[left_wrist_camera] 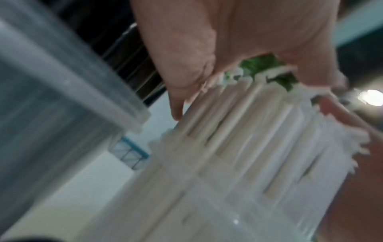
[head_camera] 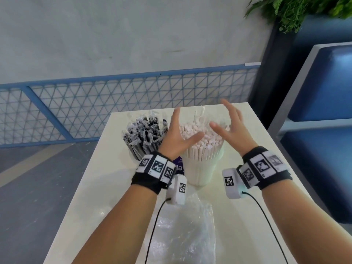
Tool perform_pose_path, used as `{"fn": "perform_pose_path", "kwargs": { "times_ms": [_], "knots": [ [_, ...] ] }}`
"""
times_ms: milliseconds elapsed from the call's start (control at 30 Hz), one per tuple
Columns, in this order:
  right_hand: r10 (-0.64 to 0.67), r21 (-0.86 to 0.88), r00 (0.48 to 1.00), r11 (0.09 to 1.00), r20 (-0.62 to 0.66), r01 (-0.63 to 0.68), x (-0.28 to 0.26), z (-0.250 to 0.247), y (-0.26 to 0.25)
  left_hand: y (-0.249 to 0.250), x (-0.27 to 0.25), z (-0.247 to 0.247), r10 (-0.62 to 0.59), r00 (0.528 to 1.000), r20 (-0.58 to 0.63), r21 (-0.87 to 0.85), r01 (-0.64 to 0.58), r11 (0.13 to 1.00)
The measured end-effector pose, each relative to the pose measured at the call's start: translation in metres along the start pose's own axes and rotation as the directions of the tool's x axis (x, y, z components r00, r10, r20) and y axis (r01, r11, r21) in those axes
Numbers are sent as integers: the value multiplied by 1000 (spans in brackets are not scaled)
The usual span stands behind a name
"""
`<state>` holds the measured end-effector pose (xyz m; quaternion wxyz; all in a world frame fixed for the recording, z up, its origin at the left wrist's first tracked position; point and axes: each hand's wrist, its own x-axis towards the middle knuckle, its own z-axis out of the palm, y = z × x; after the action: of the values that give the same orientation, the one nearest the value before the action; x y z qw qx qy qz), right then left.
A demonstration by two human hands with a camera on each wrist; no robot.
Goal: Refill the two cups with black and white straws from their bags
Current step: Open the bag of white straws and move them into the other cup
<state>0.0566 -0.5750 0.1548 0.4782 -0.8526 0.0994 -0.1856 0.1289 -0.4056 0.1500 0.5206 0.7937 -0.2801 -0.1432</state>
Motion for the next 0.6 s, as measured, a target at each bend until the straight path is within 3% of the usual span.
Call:
{"fn": "perform_pose_path", "kwargs": {
  "times_ms": [67, 133, 167, 233, 333, 500, 600],
  "knots": [
    [121, 112, 966, 982, 230, -150, -10, -4, 7, -9, -4, 1, -78, 994, 72, -117, 87, 989],
    [125, 26, 916, 989, 382, -145, -14, 1, 8, -19, 0, 2, -56, 987, 152, 7, 55, 998],
    [97, -7, 917, 995, 387, -102, -14, 7, 8, -21, 3, 3, -47, 984, 172, 86, 32, 996],
    [29, 11, 953, 999, 303, -34, -12, 19, 10, -21, 6, 3, -24, 989, 148, 148, 2, 989],
    [-7, 62, 992, 998, 126, -1, -12, 24, 14, -17, 5, 2, 7, 1000, -3, 31, -7, 999],
    [-153, 179, 988, 972, -1, 151, -3, 16, -5, 1, 6, -6, 76, 976, -206, -72, -93, 993],
    [-207, 201, 978, 957, -38, 211, -2, 16, -13, 10, 7, -10, 107, 959, -262, -83, -133, 988]
  ]
}}
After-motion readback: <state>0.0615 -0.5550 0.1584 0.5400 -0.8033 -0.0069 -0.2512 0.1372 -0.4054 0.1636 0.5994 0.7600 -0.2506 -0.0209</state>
